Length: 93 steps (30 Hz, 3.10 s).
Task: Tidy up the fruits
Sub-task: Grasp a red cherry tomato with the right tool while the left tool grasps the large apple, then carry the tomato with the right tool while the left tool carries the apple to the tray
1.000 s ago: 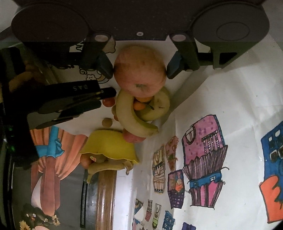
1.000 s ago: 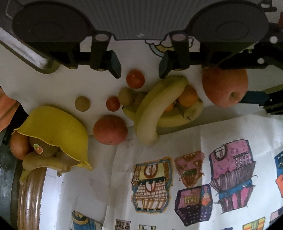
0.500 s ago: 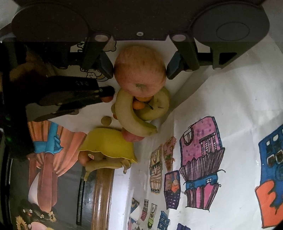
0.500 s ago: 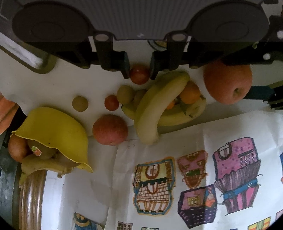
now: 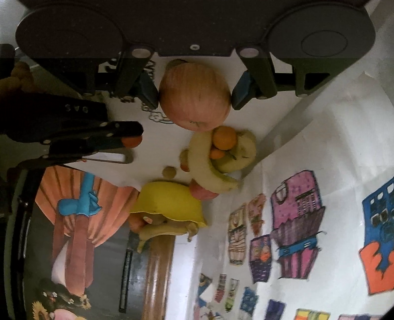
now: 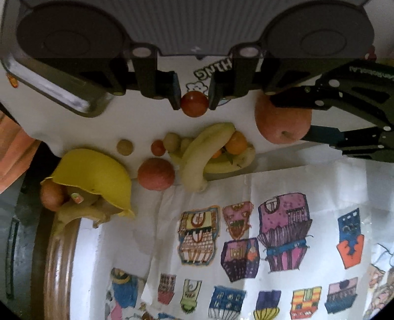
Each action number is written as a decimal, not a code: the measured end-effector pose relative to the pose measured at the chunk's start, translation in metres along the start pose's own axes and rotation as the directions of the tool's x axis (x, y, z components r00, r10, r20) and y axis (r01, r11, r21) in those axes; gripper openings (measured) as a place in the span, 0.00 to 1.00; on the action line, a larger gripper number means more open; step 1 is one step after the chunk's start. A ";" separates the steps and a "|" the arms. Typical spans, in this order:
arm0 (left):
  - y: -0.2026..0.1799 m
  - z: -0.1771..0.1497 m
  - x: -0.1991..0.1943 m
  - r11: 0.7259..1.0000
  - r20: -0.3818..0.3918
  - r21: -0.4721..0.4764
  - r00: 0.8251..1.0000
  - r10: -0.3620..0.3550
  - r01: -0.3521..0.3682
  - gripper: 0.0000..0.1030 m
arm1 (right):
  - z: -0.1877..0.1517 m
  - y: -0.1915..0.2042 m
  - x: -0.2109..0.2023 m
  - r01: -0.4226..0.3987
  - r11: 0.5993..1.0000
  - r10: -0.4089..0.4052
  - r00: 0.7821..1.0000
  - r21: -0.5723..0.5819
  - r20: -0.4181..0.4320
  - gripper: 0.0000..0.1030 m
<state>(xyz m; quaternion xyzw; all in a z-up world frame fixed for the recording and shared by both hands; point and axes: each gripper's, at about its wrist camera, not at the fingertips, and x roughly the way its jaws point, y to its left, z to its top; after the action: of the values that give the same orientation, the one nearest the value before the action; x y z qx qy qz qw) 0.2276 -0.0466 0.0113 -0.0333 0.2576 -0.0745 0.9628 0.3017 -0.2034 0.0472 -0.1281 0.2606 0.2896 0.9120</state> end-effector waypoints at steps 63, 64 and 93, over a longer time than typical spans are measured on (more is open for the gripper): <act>-0.106 -0.014 0.025 0.988 -0.086 0.110 0.992 -0.096 0.106 0.67 | -0.100 -0.077 -0.103 0.143 0.971 -0.152 0.988 0.193 0.032 0.27; -0.107 -0.014 0.024 0.989 -0.079 0.104 0.992 -0.098 0.106 0.67 | -0.100 -0.077 -0.103 0.144 0.971 -0.152 0.988 0.190 0.028 0.27; -0.175 0.006 0.085 0.971 -0.137 0.093 0.969 -0.206 0.219 0.68 | -0.127 -0.119 -0.133 0.313 0.897 -0.342 0.939 0.312 0.039 0.54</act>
<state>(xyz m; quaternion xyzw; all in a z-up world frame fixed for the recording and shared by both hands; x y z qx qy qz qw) 0.2812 -0.2324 -0.0072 -0.0039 0.3088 -0.1932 0.9313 0.2287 -0.4086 0.0250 -0.0162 0.2337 0.0946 0.9676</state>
